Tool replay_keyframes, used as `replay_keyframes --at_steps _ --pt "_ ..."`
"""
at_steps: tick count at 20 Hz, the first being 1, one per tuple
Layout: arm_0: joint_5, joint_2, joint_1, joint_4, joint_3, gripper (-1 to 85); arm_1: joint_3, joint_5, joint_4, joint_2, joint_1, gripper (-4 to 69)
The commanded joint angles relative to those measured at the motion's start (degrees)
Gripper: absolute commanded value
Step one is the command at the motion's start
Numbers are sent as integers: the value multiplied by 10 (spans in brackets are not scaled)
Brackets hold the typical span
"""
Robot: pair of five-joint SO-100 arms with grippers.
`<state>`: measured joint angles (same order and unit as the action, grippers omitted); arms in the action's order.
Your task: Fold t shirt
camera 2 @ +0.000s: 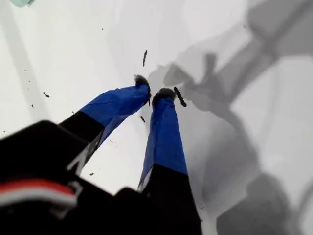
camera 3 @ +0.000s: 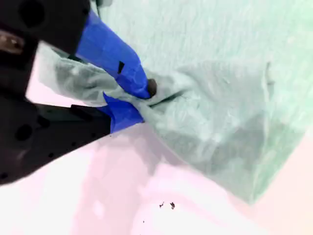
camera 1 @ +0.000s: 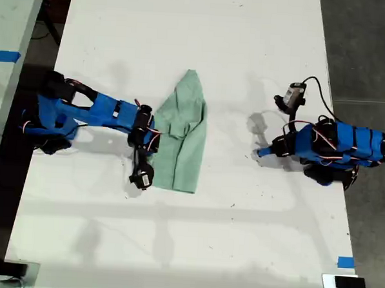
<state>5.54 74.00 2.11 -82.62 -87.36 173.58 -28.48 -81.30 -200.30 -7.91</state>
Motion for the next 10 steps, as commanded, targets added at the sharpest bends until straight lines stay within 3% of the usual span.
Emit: replay_keyframes --at_steps 1,10 --pt "-18 -41 11 -56 155 -1 31 -7 14 -4 -3 48" --pt "-55 -54 -6 -28 289 -1 31 -8 14 -4 -3 46"
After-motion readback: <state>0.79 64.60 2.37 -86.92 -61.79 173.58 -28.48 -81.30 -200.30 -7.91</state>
